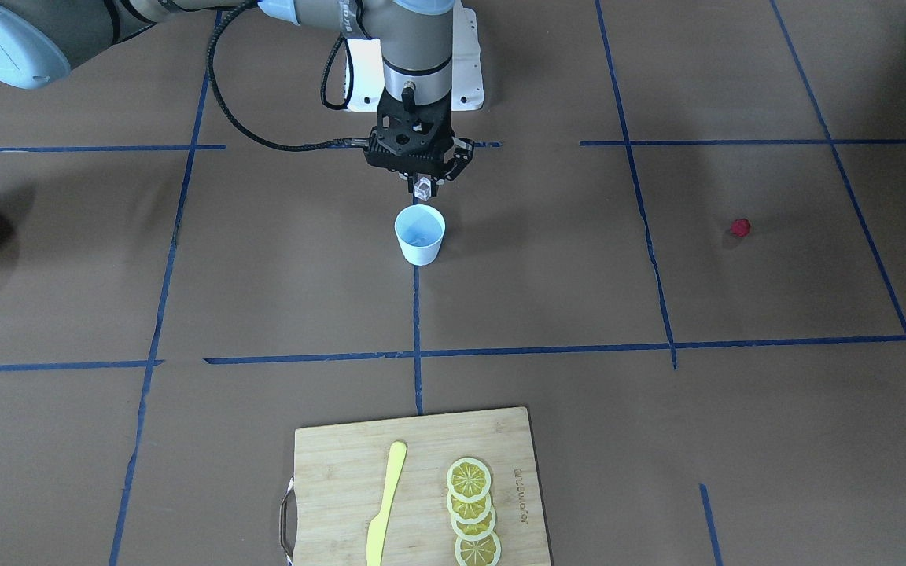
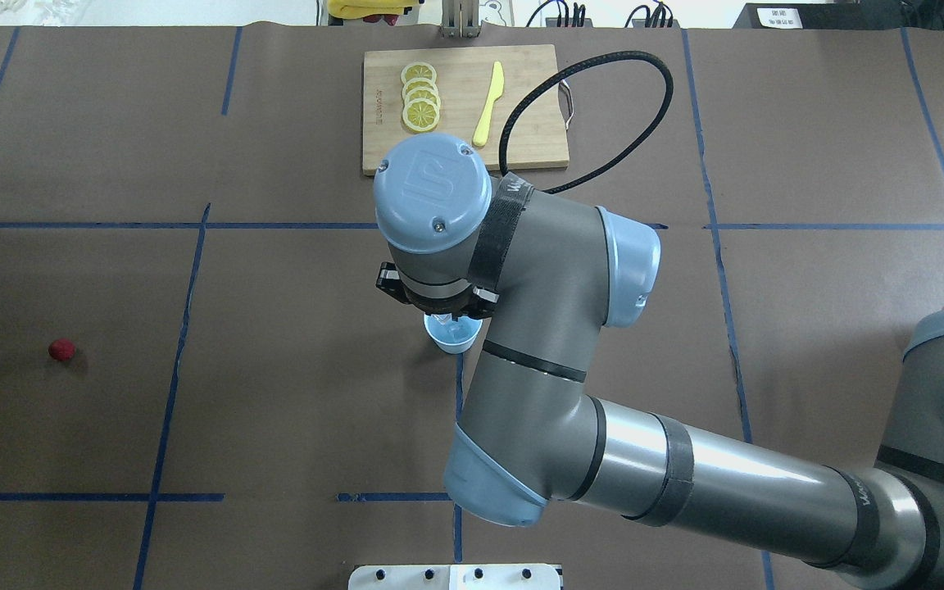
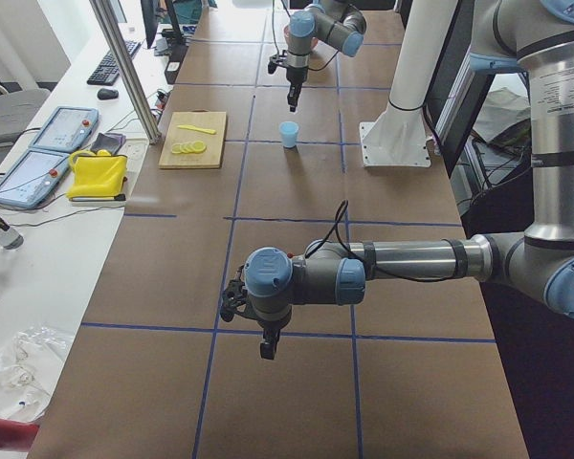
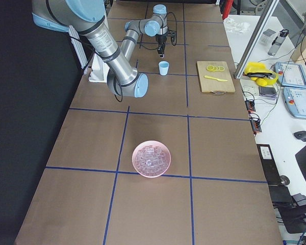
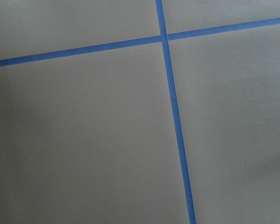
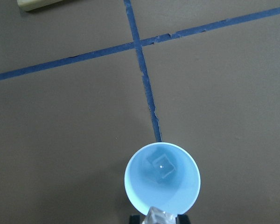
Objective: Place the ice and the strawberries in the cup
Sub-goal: 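Carry the ice cube with the right gripper over the cup, then lower the ice cube into the cup and open the right gripper, then move the right gripper back to the pink bowl, then grasp a third ice cube from the pink bowl with the right gripper, then carry the ice cube with the right gripper over the cup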
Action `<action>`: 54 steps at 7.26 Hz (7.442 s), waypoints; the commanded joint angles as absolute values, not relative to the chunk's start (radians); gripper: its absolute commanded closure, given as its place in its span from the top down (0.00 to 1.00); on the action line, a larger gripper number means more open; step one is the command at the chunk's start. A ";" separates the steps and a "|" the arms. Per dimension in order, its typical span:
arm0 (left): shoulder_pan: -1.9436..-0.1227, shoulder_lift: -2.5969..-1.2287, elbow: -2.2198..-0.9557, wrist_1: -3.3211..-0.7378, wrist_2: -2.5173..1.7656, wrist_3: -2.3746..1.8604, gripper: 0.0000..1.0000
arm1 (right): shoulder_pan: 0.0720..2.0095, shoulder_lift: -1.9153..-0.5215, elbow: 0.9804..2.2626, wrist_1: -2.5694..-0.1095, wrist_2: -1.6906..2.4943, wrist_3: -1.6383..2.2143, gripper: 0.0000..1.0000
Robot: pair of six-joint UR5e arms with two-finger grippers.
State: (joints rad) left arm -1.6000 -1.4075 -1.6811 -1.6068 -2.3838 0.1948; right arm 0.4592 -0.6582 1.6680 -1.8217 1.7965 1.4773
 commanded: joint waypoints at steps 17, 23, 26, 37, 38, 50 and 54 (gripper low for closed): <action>-1.600 -1.407 -1.678 -1.605 -2.384 0.195 1.00 | 1.121 -1.606 2.091 -1.652 2.178 0.181 0.98; -1.600 -1.407 -1.680 -1.601 -2.384 0.196 1.00 | 1.216 -1.838 1.813 -1.183 2.204 -0.058 0.89; -1.600 -1.407 -1.680 -1.605 -2.384 0.196 1.00 | 1.216 -1.900 1.784 -1.183 2.200 -0.120 0.84; -1.600 -1.405 -1.681 -1.611 -2.384 0.196 1.00 | 1.215 -1.875 1.868 -1.270 2.217 -0.063 0.01; -1.600 -1.405 -1.681 -1.608 -2.387 0.196 1.00 | 1.216 -1.867 1.868 -1.272 2.229 0.059 0.00; -1.600 -1.405 -1.680 -1.605 -2.447 0.196 1.00 | 0.670 -1.069 1.889 -1.667 1.964 1.079 0.00; -1.598 -1.407 -1.677 -1.601 -2.445 0.196 1.00 | 0.496 -0.761 1.677 -1.712 1.826 1.340 0.00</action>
State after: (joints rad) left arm -1.5993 -1.4055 -1.6782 -1.6012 -2.4464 0.1963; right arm 0.5379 -0.8384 1.7405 -1.7100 1.8568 1.2767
